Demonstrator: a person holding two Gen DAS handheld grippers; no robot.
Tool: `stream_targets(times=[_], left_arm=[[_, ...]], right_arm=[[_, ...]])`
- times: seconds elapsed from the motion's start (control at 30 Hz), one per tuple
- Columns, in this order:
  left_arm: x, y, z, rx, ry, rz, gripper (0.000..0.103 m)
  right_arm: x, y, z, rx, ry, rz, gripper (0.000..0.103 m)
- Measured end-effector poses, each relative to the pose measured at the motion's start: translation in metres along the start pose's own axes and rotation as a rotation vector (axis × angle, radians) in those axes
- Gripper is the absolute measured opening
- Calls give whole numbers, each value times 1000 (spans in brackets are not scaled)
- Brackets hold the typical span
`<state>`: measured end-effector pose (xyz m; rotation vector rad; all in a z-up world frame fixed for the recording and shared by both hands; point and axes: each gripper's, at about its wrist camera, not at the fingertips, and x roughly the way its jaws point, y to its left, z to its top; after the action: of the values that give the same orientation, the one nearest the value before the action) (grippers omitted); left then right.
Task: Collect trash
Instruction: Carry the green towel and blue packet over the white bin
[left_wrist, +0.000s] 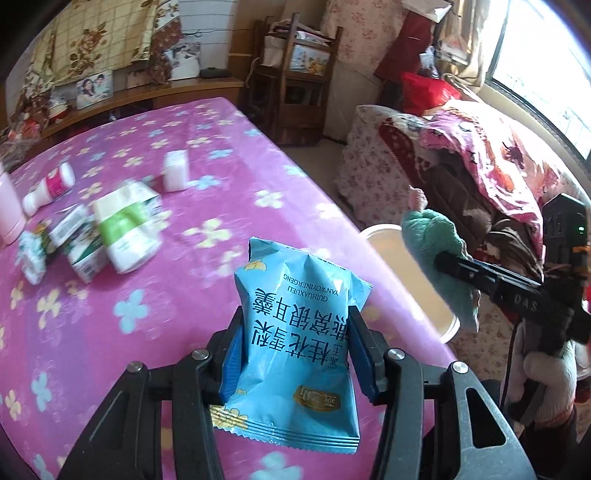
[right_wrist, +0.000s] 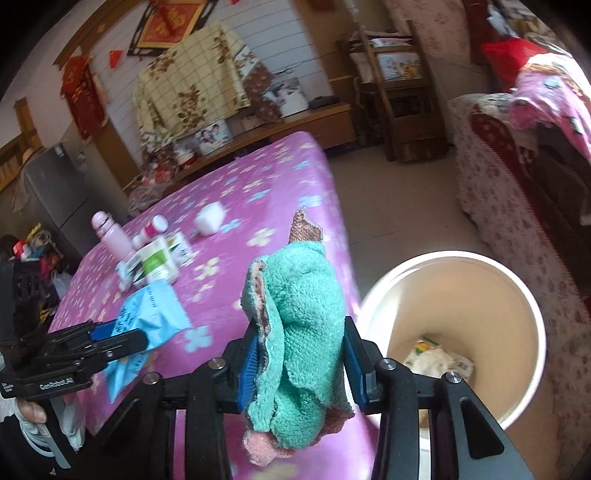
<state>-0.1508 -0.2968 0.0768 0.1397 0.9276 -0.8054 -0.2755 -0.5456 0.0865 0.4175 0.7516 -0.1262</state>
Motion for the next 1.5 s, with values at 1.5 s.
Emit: stream_targets(times=[1.5], left_arm=[[130,-156,51,181,84,-58,53]], right_arm=[[28,-162,-30,164,132,-189,44]])
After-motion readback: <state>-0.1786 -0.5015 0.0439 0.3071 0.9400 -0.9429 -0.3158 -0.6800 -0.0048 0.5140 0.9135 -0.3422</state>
